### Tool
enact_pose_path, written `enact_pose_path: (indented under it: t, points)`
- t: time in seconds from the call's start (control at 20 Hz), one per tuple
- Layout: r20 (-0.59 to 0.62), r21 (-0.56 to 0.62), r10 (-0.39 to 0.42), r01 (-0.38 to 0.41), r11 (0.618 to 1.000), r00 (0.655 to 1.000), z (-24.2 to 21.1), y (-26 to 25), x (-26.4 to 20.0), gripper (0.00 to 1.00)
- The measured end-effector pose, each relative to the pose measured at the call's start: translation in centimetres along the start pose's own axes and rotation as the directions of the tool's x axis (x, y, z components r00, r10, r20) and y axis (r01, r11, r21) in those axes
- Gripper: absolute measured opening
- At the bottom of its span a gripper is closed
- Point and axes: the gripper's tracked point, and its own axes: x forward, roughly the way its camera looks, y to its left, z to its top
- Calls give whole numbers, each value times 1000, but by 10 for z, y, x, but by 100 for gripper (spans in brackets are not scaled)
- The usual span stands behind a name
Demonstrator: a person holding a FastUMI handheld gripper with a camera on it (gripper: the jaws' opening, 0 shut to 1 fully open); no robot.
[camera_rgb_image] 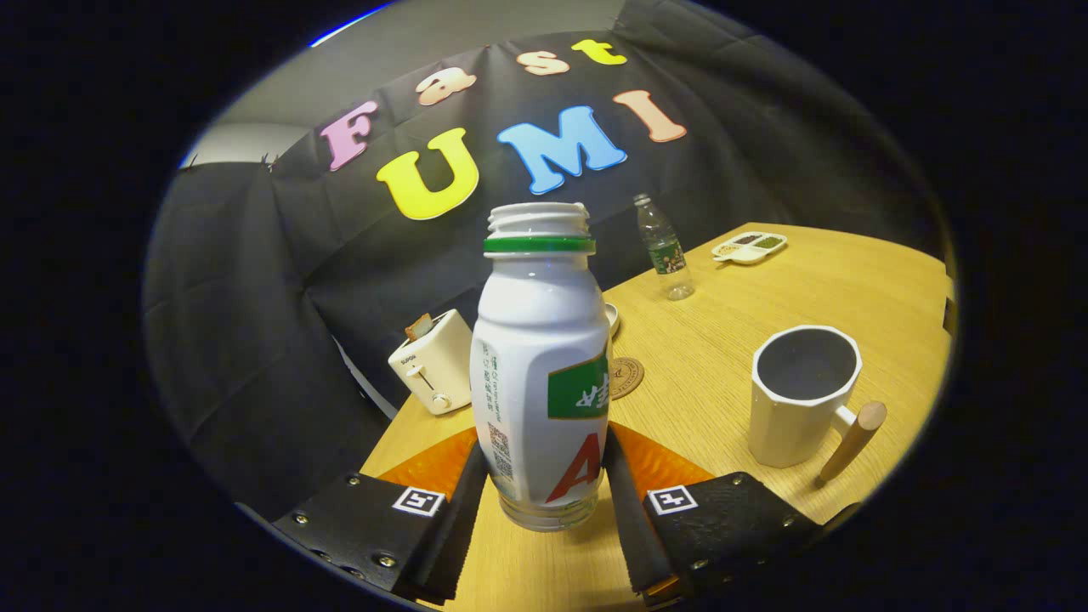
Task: Take the bottle from table, then pour the juice into the cup, finally place the bottle on the coaster
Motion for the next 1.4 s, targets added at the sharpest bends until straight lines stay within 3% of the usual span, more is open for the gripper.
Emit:
enact_pose_path:
  t: [0.35,0.7,0.95,1.4]
  points:
    - [7,173,-24,23,985,1000,8,-20,-1,72]
    - [-8,387,-20,22,922,1000,-1,-30,-3,72]
    - [-37,439,-9,25,898,999,-9,-33,-2,72]
    - [-67,620,38,12,784,997,-20,-32,-2,72]
